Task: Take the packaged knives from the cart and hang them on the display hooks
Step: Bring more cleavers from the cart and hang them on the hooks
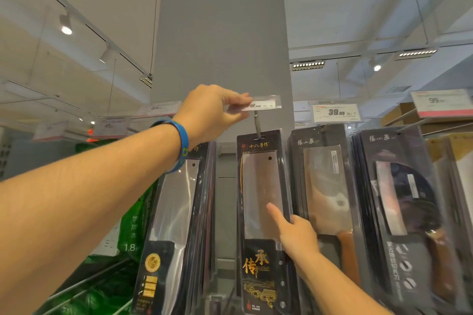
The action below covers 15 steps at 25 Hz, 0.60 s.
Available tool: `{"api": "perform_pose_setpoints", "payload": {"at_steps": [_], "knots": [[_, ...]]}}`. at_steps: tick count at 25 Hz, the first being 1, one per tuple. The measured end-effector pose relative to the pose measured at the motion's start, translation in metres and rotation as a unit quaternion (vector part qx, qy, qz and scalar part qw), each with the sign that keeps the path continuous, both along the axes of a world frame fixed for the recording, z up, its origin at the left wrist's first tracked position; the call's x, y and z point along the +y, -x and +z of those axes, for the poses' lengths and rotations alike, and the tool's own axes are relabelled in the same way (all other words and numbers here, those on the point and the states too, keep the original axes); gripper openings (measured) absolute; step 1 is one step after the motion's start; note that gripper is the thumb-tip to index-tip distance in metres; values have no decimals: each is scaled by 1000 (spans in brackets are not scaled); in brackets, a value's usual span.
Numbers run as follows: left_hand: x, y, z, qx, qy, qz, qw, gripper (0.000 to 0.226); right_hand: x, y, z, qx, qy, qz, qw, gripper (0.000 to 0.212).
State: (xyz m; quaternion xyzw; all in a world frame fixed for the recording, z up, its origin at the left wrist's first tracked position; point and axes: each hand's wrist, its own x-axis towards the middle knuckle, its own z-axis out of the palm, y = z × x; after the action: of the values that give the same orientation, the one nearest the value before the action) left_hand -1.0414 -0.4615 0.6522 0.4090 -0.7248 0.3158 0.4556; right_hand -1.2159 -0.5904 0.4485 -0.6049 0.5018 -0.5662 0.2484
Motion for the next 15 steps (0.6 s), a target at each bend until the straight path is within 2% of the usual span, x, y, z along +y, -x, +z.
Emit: {"api": "perform_pose_setpoints", "payload": {"at_steps": [1, 3, 6, 8, 12, 15], "knots": [[3, 3, -7, -14, 6, 20, 1000, 31, 4, 1, -5, 7, 9, -2, 1000, 61], [8, 7, -30, -6, 39, 3, 999, 29, 13, 4, -13, 23, 25, 0, 999, 54], [10, 12, -88, 71, 70, -64, 993, 34, 25, 9, -21, 18, 54, 0, 998, 43], [10, 11, -131, 151, 34, -87, 984, 35, 32, 13, -25, -7, 52, 4, 999, 27], [6, 2, -208, 289, -105, -128, 943, 25, 46, 18, -49, -8, 44, -15, 999, 41], [4, -5, -258, 331, -170, -110, 922, 22, 57, 18, -78, 38, 59, -48, 996, 45]]}}
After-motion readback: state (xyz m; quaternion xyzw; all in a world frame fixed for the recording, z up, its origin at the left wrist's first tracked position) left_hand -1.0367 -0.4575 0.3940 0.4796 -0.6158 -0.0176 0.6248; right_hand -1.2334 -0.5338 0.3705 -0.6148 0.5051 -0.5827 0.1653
